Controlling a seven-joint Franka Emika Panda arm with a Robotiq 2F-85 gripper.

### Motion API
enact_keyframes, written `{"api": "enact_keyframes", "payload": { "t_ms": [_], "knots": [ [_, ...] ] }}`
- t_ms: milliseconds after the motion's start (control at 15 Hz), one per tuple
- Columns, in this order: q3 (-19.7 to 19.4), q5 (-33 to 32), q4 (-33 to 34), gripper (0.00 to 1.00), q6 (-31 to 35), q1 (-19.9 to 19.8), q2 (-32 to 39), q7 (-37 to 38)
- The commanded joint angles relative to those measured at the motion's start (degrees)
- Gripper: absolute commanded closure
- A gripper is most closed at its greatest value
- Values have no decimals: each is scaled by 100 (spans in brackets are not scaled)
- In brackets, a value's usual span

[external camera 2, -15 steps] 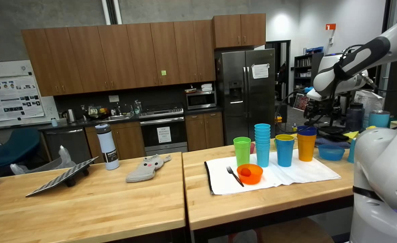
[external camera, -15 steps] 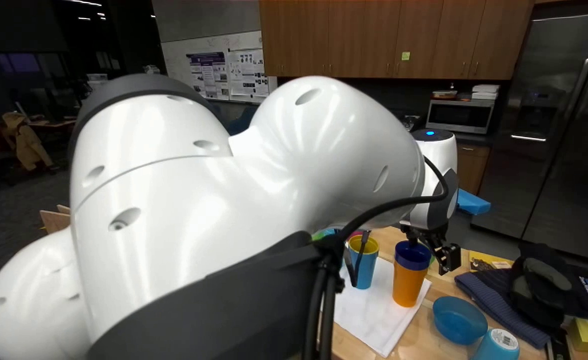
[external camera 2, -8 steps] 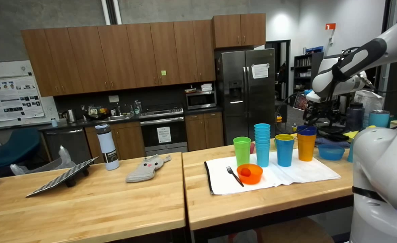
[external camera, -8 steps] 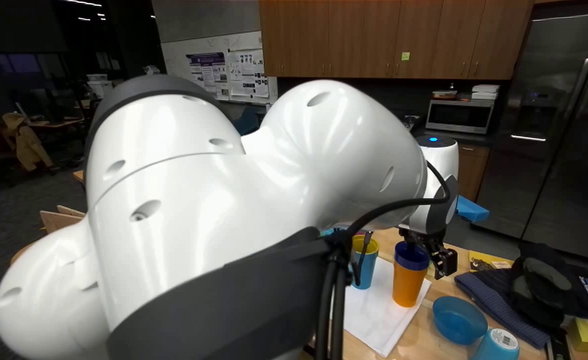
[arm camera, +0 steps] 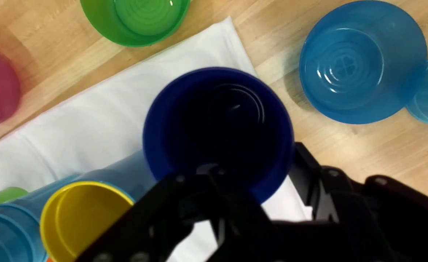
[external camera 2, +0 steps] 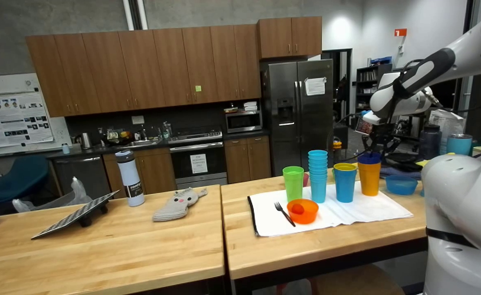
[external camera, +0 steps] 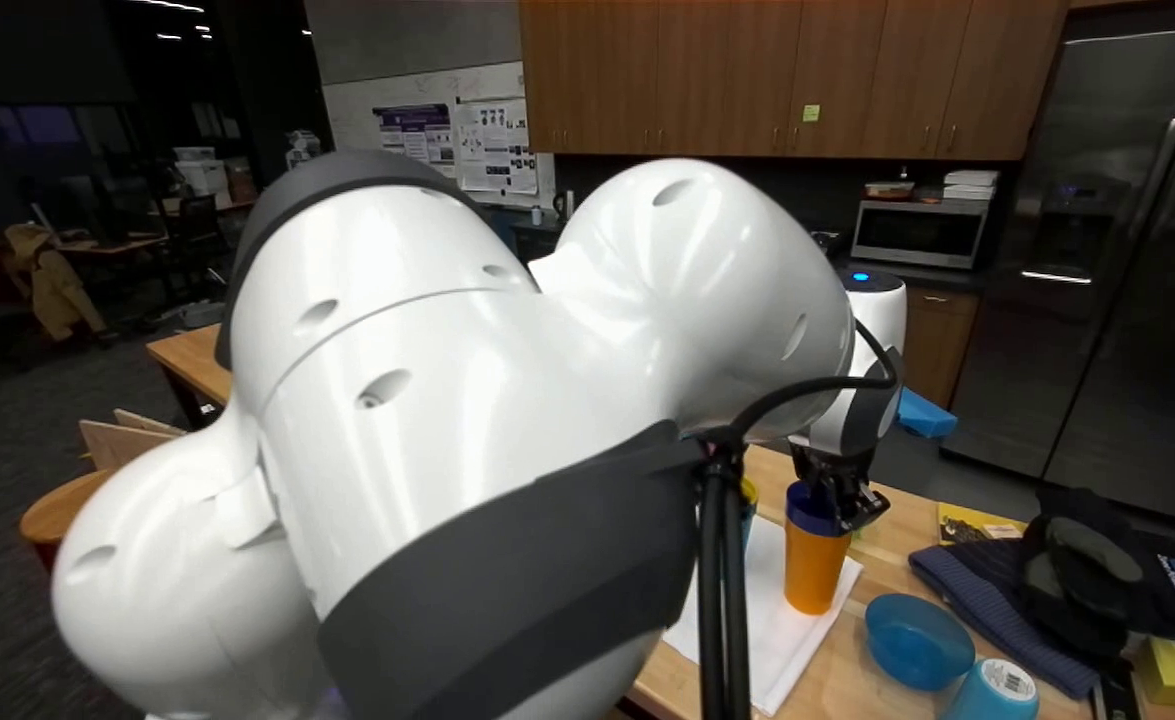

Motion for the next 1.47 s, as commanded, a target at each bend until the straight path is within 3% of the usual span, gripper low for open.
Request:
{"api": "enact_keyframes", "payload": {
  "t_ms": [0, 133, 267, 733, 1133, 1400],
  "knots": [
    [-208, 165, 206, 87, -74, 237, 155, -6],
    [-179, 314, 120, 100, 53, 180, 325, -12],
    [-318, 154, 264, 100, -80, 321, 182, -8],
    [-303, 224, 275, 99, -44, 265, 251, -8],
    [16, 182, 381, 99, -144, 83, 185, -9],
    [442, 267, 528, 99, -389, -156, 79, 18]
  ]
}}
